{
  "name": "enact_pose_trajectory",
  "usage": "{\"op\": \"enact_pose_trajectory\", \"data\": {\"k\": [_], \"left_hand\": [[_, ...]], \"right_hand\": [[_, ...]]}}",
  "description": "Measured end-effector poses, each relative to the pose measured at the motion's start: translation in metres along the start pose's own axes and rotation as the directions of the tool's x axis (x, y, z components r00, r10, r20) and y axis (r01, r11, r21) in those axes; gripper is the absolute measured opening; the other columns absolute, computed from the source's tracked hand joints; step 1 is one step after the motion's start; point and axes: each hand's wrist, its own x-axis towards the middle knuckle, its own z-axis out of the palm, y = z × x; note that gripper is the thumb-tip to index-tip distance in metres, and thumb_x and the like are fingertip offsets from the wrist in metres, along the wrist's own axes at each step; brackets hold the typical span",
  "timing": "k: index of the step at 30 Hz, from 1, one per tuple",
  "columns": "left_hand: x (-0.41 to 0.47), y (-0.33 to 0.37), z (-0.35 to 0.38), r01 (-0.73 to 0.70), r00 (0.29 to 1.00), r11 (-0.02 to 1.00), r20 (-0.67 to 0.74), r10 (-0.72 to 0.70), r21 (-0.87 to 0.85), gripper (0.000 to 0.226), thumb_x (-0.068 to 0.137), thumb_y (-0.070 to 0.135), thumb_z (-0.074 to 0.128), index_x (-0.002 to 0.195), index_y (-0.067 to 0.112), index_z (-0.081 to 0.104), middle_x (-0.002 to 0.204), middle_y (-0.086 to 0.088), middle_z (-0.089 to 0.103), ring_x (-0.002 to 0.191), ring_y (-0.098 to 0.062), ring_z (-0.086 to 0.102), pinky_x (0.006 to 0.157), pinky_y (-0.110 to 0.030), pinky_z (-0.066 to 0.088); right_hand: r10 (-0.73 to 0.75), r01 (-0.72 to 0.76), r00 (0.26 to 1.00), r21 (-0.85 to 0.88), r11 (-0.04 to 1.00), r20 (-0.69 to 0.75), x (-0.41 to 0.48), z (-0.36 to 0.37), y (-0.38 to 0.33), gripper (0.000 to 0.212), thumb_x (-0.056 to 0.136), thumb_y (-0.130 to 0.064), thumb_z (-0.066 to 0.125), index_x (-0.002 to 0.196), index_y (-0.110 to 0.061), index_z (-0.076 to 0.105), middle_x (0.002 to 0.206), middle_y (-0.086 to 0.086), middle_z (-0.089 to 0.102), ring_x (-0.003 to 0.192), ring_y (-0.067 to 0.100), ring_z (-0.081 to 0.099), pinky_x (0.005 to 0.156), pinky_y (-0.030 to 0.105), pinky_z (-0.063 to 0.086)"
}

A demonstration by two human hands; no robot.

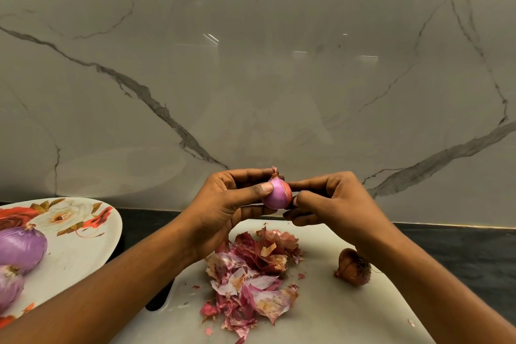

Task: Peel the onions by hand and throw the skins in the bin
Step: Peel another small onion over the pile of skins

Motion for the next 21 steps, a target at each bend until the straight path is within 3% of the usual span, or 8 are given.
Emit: {"op": "enact_pose_trajectory", "data": {"k": [5,8,11,18,21], "left_hand": [[-0.0001,-0.0015,-0.0018,0.011,1.0,1.0,0.0,-0.011,0.008,0.036,0.093,-0.001,0.067,0.128,0.005,0.07,0.123,-0.01,0.076,0.117,-0.031,0.073,0.099,-0.046,0.06],[-0.0002,-0.0017,-0.0022,-0.011,1.0,0.998,0.004,0.01,0.056,0.034,0.094,-0.004,0.066,0.127,0.004,0.071,0.123,-0.01,0.077,0.117,-0.03,0.073,0.097,-0.042,0.062],[-0.0025,-0.0025,-0.0014,-0.036,0.998,0.99,0.054,0.028,0.14,0.034,0.094,-0.004,0.067,0.127,0.004,0.071,0.123,-0.011,0.077,0.116,-0.029,0.073,0.098,-0.041,0.061],[-0.0046,-0.0015,-0.0003,-0.051,0.994,0.979,0.1,0.032,0.198,0.035,0.093,-0.002,0.068,0.127,0.005,0.072,0.121,-0.009,0.077,0.115,-0.027,0.073,0.097,-0.036,0.061],[-0.0047,-0.0011,-0.0001,-0.044,0.996,0.984,0.09,0.029,0.174,0.034,0.091,0.0,0.069,0.125,0.005,0.072,0.122,-0.009,0.077,0.116,-0.027,0.073,0.098,-0.037,0.061]], "right_hand": [[0.073,-0.07,0.996,0.048,0.996,-0.047,0.0007,-0.0011,0.0008,0.026,0.101,0.001,0.059,0.103,-0.014,0.08,0.087,0.011,0.081,0.081,0.028,0.081,0.072,0.033,0.067],[0.113,-0.106,0.992,0.126,0.986,-0.05,0.0007,-0.0036,-0.0005,0.014,0.1,-0.014,0.069,0.102,-0.005,0.08,0.089,0.014,0.081,0.081,0.03,0.08,0.073,0.036,0.067],[0.126,-0.125,0.992,0.121,0.985,-0.006,-0.0011,-0.0027,-0.0025,0.021,0.095,-0.025,0.074,0.098,-0.005,0.081,0.087,0.016,0.081,0.081,0.03,0.08,0.073,0.033,0.067],[0.073,-0.073,0.997,0.04,0.997,0.004,-0.0016,-0.0016,-0.0046,0.016,0.096,-0.009,0.07,0.086,-0.012,0.082,0.081,0.017,0.079,0.081,0.033,0.079,0.072,0.031,0.066],[0.057,-0.058,0.998,0.018,0.998,0.021,-0.0016,-0.0009,-0.0036,0.015,0.095,-0.007,0.071,0.089,-0.016,0.082,0.081,0.014,0.08,0.081,0.031,0.08,0.074,0.032,0.067]]}}
